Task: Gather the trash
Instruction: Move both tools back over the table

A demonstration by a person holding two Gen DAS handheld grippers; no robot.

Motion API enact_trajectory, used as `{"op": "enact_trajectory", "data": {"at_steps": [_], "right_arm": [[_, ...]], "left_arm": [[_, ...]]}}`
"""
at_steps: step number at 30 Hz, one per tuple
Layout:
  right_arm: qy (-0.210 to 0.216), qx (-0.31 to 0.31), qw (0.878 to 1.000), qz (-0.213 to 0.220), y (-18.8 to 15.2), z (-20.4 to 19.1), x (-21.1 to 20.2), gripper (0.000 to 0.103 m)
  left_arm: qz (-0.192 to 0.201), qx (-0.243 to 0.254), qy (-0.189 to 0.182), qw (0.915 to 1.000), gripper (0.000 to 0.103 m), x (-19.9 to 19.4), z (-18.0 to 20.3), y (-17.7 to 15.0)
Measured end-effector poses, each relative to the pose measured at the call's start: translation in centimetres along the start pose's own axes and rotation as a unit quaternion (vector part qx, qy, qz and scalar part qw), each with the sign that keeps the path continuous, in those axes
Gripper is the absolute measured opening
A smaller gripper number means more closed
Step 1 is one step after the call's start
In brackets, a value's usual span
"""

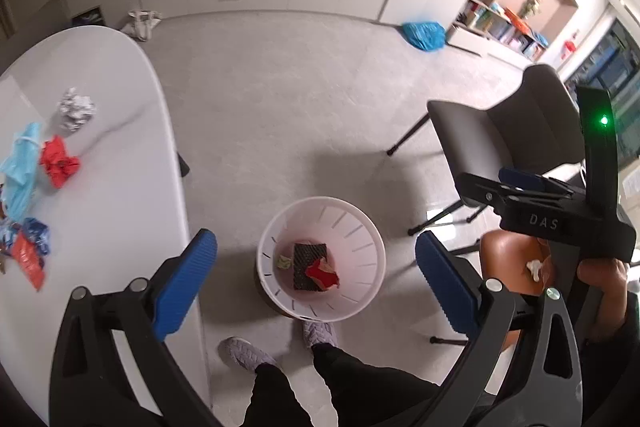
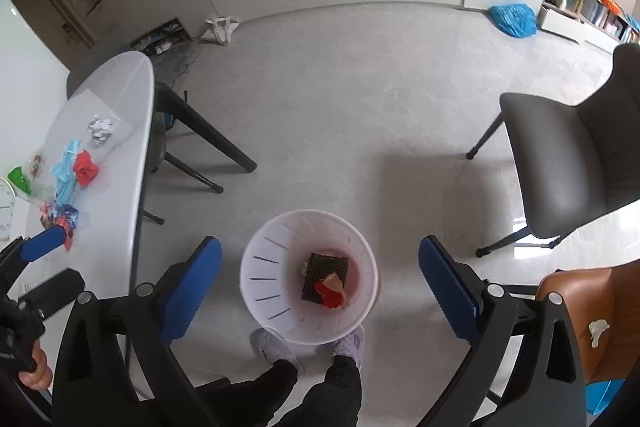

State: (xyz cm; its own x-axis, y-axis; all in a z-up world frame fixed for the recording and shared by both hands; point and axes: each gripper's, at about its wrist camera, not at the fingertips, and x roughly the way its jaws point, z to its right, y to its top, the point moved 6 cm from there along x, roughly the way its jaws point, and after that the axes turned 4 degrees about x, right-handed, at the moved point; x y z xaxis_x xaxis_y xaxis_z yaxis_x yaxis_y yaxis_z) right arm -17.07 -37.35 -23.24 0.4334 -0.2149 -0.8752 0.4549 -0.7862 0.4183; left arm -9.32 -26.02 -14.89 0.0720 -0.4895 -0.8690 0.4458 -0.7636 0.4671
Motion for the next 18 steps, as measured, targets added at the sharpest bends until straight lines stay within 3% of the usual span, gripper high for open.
{"op": "enact_trajectory", "data": {"at_steps": [11,18], "right_arm": [[0.023,-0.061,0.998,0.004,0.3,-6.5,-0.9,0.100],[0.050,-0.121,0.991,-0.005,0.1,-12.7,-0.1,0.100]], "left_arm": [[0.029,-0.080,0.054,0.9949,0.095,-3.5,-7.5,-2.0],[0.052,-0.159,0.121,0.9785,0.095,-6.2,-15.4,-5.2]]}}
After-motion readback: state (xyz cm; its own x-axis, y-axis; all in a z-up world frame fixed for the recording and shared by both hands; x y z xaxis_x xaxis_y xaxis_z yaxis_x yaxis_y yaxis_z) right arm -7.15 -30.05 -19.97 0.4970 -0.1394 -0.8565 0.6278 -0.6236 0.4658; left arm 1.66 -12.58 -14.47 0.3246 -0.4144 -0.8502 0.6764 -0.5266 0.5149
